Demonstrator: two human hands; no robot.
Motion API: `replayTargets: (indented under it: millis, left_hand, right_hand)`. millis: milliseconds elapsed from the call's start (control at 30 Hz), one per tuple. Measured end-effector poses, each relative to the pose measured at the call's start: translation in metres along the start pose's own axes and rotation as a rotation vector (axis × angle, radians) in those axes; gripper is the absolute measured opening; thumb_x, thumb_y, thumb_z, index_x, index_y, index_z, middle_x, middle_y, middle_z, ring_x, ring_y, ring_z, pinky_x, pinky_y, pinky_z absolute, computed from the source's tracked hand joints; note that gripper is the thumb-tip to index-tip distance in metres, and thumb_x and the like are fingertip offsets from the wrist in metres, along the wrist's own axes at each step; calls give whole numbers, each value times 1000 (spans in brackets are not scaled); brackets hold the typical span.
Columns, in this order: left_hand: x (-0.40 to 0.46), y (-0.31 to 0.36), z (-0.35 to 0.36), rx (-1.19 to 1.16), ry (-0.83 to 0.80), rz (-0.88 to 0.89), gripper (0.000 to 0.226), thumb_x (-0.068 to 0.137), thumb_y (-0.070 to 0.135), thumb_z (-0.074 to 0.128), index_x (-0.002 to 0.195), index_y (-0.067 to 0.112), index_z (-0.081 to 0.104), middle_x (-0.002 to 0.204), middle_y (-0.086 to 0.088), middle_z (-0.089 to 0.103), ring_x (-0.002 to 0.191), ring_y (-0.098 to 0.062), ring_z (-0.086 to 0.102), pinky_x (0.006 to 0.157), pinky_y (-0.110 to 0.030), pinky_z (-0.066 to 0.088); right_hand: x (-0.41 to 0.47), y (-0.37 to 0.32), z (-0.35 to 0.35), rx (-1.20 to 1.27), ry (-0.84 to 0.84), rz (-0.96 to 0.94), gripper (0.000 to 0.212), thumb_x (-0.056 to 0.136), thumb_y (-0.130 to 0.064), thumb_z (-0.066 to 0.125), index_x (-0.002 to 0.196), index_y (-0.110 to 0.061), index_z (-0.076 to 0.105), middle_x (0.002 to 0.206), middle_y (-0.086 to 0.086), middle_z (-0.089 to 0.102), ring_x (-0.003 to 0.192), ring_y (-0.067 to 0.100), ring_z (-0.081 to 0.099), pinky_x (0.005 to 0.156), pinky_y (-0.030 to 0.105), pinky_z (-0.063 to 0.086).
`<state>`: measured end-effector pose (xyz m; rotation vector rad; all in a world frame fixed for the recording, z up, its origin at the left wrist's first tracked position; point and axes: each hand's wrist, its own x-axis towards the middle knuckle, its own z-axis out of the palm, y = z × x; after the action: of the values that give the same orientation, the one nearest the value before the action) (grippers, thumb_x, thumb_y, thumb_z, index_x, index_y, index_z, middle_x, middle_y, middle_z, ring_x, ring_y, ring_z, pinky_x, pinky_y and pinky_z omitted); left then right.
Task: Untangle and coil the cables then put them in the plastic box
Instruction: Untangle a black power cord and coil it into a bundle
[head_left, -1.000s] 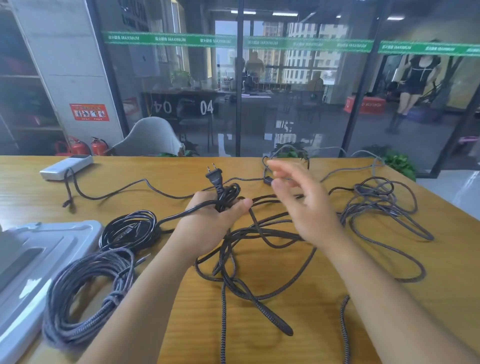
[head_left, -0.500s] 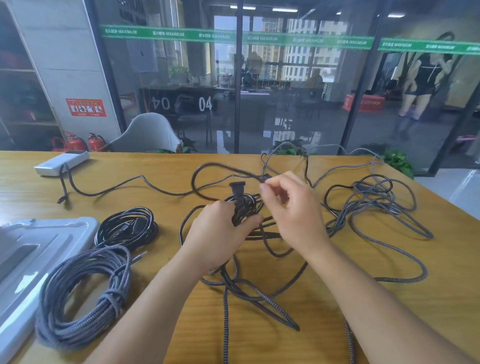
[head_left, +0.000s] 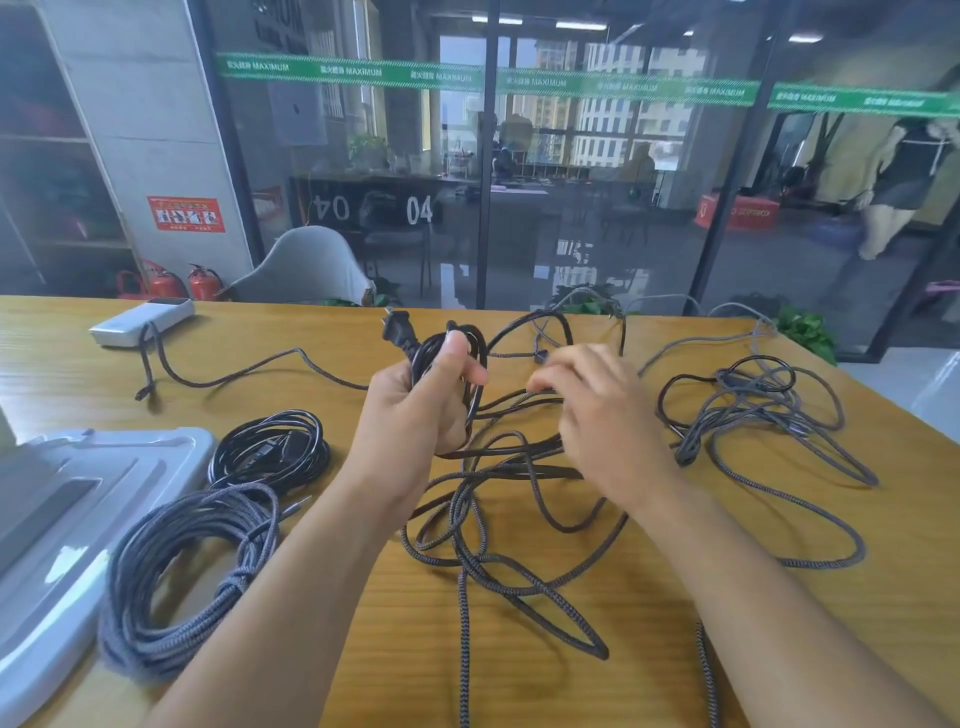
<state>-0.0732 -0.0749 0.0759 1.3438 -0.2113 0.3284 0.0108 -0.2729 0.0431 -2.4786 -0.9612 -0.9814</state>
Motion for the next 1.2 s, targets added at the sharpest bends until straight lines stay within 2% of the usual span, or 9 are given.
replayTargets:
  millis: [133, 400, 500, 600, 667, 767, 900, 1000, 1200]
  left_hand:
    - [1, 8, -6, -81, 28, -23, 39, 108, 35, 47, 83, 9, 61, 50, 5, 21, 51, -17, 9, 47, -26, 15]
    - [3, 20, -26, -138, -8, -65, 35, 93, 46, 56, 74, 16, 56, 51, 3, 16, 45, -12, 11, 52, -34, 8]
    - [3, 23, -28, -132, -52, -90, 35, 93, 45, 55, 71, 18, 57, 54, 2, 12, 45, -13, 9, 52, -33, 8]
    - [1, 21, -24, -73, -172, -135, 37, 95, 45, 56, 71, 18, 56, 50, 5, 18, 44, -12, 12, 48, -31, 11]
    - [-1, 19, -18, -34, -271, -163, 37, 95, 47, 59, 72, 17, 56, 50, 6, 21, 43, -12, 14, 47, -30, 12]
    - [-3, 16, -8, 41, -343, -192, 36, 96, 43, 58, 75, 14, 56, 50, 5, 23, 43, -12, 14, 46, -29, 13]
    - [-8, 10, 5, 153, -352, -192, 37, 100, 39, 55, 80, 9, 59, 53, 2, 23, 47, -15, 14, 46, -27, 14]
    - [-8, 1, 12, 223, -287, -149, 38, 105, 37, 55, 84, 6, 63, 54, 1, 27, 48, -16, 17, 47, -28, 17]
    - [-11, -2, 24, 259, -157, -25, 51, 108, 39, 49, 60, 27, 61, 49, 6, 36, 50, -20, 19, 48, -28, 21]
  right_hand:
    - [3, -7, -1, 65, -108, -240, 28, 92, -1, 59, 97, -22, 77, 102, -10, 72, 108, 11, 61, 122, 35, 32]
    - [1, 24, -12, 104, -269, -30, 43, 104, -61, 42, 88, -33, 70, 83, -21, 64, 94, 0, 58, 125, 20, 5]
    - [-1, 45, -19, 133, -208, 68, 45, 95, -67, 49, 80, -31, 70, 71, -20, 59, 84, 2, 58, 122, 32, 23]
    - [0, 43, -22, 93, -106, 102, 48, 88, -70, 54, 68, -28, 66, 54, -19, 45, 65, 0, 50, 87, 30, 44]
    - [6, 30, -24, 14, 9, 172, 50, 88, -71, 55, 66, -27, 66, 48, -17, 45, 54, 3, 49, 60, 21, 34]
    - [11, 14, -27, 63, 144, 291, 47, 91, -62, 66, 64, -23, 63, 46, -12, 50, 45, 7, 49, 47, 22, 28]
    - [13, -5, -33, 533, 123, 544, 50, 101, -46, 64, 60, -18, 54, 47, -11, 38, 47, 8, 35, 49, 20, 28]
    - [12, -18, -42, 1092, -5, 716, 40, 110, -33, 48, 81, -13, 66, 61, -7, 39, 53, 11, 30, 47, 22, 27]
    - [7, -50, -45, 979, -140, 343, 33, 113, -24, 41, 91, -8, 58, 64, 3, 49, 49, 20, 46, 46, 32, 38]
